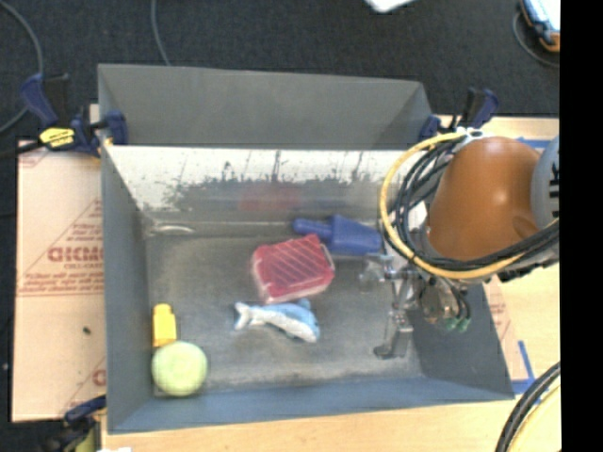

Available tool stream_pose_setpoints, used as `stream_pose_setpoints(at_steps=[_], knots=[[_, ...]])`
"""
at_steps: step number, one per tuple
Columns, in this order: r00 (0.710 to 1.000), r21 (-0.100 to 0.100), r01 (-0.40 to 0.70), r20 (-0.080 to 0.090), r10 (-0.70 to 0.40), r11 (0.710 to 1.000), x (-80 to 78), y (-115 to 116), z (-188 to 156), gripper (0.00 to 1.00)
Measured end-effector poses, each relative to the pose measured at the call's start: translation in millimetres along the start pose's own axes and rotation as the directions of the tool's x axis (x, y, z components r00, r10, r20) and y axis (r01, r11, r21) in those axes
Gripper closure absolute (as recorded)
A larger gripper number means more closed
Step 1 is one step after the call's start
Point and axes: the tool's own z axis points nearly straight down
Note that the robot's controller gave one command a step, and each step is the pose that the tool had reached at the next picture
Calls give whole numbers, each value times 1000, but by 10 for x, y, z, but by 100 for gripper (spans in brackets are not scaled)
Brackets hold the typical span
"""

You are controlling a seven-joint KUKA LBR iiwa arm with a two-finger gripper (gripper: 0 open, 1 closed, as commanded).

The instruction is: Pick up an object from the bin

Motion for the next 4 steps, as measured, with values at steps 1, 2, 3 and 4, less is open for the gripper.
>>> stream_pose_setpoints(at_steps=[1,2,3,4], knots=[[1000,1,3,9,-3,1000,-16,1,-45,0],[1000,0,4,15,-4,1000,-617,1058,1282,0],[982,-2,-189,17,189,982,-969,880,549,0],[999,0,0,44,0,1000,-695,1038,1220,0]])
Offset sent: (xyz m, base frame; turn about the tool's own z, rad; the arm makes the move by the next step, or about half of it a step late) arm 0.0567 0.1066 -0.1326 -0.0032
